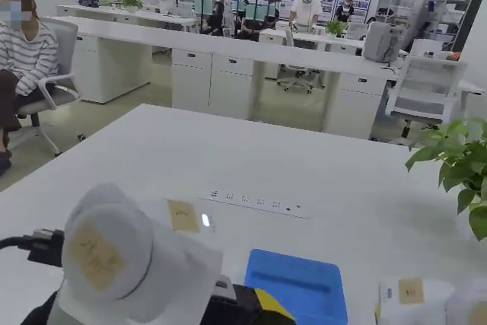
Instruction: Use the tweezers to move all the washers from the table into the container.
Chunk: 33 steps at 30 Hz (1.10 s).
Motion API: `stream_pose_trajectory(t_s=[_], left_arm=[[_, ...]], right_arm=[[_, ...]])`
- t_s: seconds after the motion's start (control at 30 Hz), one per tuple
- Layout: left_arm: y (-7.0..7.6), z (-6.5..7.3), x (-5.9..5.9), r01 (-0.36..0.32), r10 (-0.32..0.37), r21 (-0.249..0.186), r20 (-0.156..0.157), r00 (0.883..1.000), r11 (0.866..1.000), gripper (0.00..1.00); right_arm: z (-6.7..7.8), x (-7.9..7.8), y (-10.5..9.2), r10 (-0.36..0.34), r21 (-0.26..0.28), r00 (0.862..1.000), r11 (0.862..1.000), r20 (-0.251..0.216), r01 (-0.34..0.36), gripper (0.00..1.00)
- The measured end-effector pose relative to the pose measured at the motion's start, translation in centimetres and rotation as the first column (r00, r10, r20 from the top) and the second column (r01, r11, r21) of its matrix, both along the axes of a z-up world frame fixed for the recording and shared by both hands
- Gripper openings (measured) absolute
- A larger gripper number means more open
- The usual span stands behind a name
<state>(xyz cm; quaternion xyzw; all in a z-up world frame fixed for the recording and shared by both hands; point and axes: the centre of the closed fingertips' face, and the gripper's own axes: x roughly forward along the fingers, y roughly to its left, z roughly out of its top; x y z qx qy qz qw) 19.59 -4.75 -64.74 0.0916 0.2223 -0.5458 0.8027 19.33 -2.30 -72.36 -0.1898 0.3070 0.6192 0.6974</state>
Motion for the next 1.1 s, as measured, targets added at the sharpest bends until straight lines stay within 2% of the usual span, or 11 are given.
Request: stream_pose_trajectory(t_s=[0.07, 0.13, 0.3, 0.37, 0.53, 0.63, 0.77, 0.87, 0.93, 0.97, 1.1], left_arm=[[-0.3, -0.8, -0.8, 0.047, -0.046, 0.018, -0.044, 0.998, 0.999, 0.19], [-0.6, -1.1, -0.7, 0.053, -0.052, 0.012, -0.041, 0.998, 0.999, 0.14], [-1.6, -2.4, -1.4, 0.097, -0.097, 0.002, -0.096, 0.991, 0.995, 0.10], [-2.1, -2.6, -1.6, 0.116, -0.115, 0.003, -0.103, 0.988, 0.993, 0.09], [-2.8, -3.0, -1.4, 0.142, -0.139, 0.027, -0.091, 0.986, 0.990, 0.03], [-2.6, -3.2, -1.1, 0.148, -0.144, 0.034, -0.085, 0.986, 0.988, 0.00], [-2.3, -3.2, -1.0, 0.151, -0.147, 0.033, -0.097, 0.984, 0.988, 0.00], [-1.9, -3.1, -0.4, 0.138, -0.133, 0.070, -0.064, 0.989, 0.988, 0.00], [-1.8, -2.8, -0.2, 0.135, -0.130, 0.075, -0.074, 0.989, 0.988, 0.00], [-1.6, -2.6, 0.1, 0.134, -0.129, 0.074, -0.073, 0.989, 0.988, 0.00], [-1.1, -1.9, 0.8, 0.126, -0.121, 0.067, -0.075, 0.990, 0.990, 0.00]], right_arm=[[-0.2, -0.5, 0.2, 0.017, -0.003, 1.000, 1.000, -0.006, -0.017, 0.03], [-0.4, -1.0, 0.2, 0.031, -0.011, 0.999, 0.999, -0.018, -0.031, 0.03], [-0.9, -1.8, 0.0, 0.073, -0.036, 0.997, 0.997, -0.019, -0.073, 0.03], [-1.1, -1.9, -0.1, 0.080, -0.042, 0.996, 0.996, -0.028, -0.081, 0.03], [-1.4, -2.0, -0.4, 0.094, -0.058, 0.995, 0.994, -0.043, -0.097, 0.03], [-1.5, -2.0, -0.4, 0.102, -0.059, 0.994, 0.993, -0.047, -0.105, 0.03], [-1.5, -1.7, -0.6, 0.101, -0.059, 0.994, 0.993, -0.049, -0.104, 0.03], [-1.4, -1.5, -0.5, 0.080, -0.035, 0.994, 0.996, -0.074, -0.083, 0.04], [-1.2, -1.1, -0.4, 0.054, -0.012, 0.996, 0.998, -0.076, -0.055, 0.05], [-0.9, -0.9, -0.2, 0.041, 0.017, 0.996, 0.999, -0.074, -0.040, 0.05], [-0.3, -0.2, -0.2, 0.009, 0.073, 0.998, 0.997, -0.069, -0.004, 0.06]])
